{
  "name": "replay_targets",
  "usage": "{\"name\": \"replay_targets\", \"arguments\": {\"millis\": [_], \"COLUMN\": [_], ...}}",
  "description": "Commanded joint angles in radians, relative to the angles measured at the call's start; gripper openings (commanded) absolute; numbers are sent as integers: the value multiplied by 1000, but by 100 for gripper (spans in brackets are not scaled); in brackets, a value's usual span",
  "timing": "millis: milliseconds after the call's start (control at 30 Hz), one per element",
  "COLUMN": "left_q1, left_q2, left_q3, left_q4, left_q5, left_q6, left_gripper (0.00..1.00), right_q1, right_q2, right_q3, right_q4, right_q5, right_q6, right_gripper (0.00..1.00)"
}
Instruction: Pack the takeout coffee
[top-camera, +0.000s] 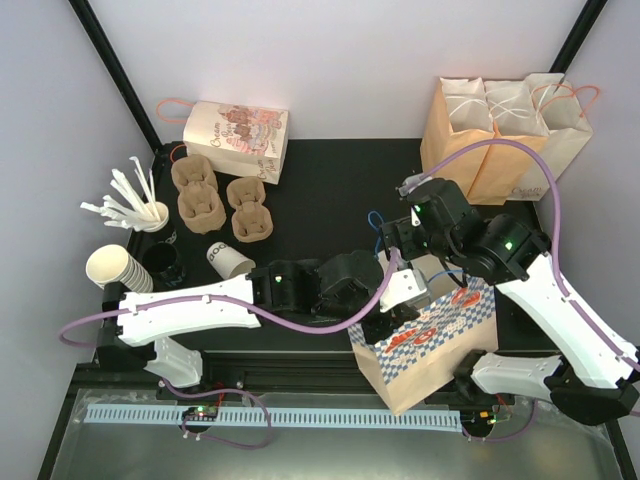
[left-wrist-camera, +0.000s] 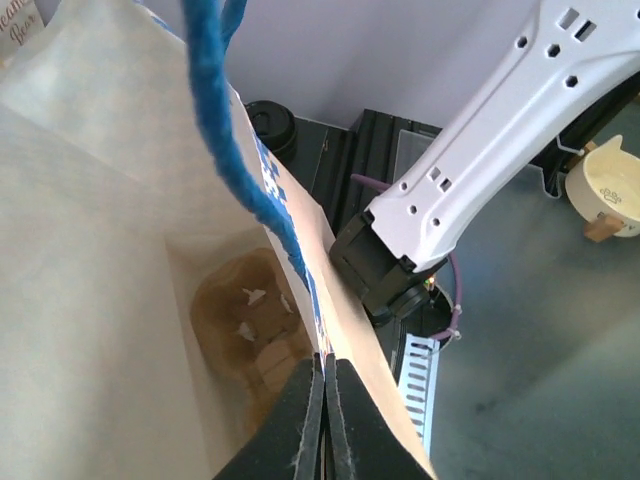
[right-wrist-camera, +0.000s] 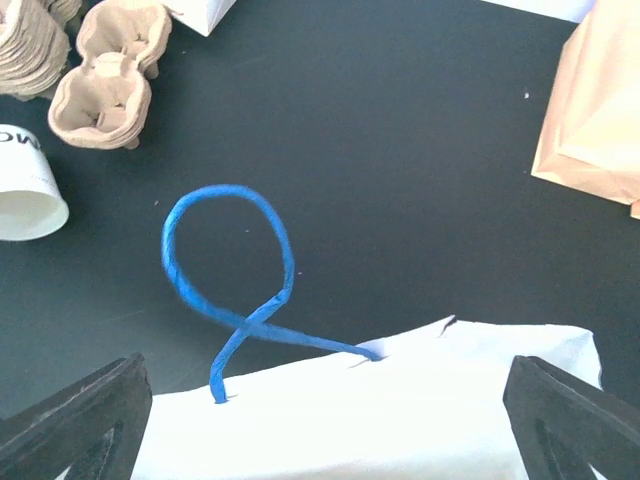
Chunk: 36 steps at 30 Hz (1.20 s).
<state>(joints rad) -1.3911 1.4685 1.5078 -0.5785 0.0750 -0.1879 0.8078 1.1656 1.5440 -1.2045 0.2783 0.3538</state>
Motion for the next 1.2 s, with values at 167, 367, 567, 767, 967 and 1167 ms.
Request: {"name": "replay_targets", "arguments": {"millis": [167,367,567,767,967,1167], "left_q1": [-5,-6,-4,89,233,276], "left_q2": [-12,7,-28,-63,-50,44], "left_q3": [85,133,117,96,132,169], "left_q4": [-98,-225,-289,-205,-68,33], "left_q5": [10,-21,-329,-491,-552,-692], "left_q6": [123,223,291,393,563,698], "left_gripper": [1,2,2,2,2,2], "right_q1": [-7,-68,-133,-137,-136,-136], "right_q2": [51,89,173,156,55,-1], "right_q3": [67,97,409,502,438,387], "right_q4": [110,330,277,199,179,129], "right_q5": [258,386,382,396,401,375], "right_q6": [52,9,-56,-81,-54,-23], "right_gripper": [100,100,100,100,100,100]}}
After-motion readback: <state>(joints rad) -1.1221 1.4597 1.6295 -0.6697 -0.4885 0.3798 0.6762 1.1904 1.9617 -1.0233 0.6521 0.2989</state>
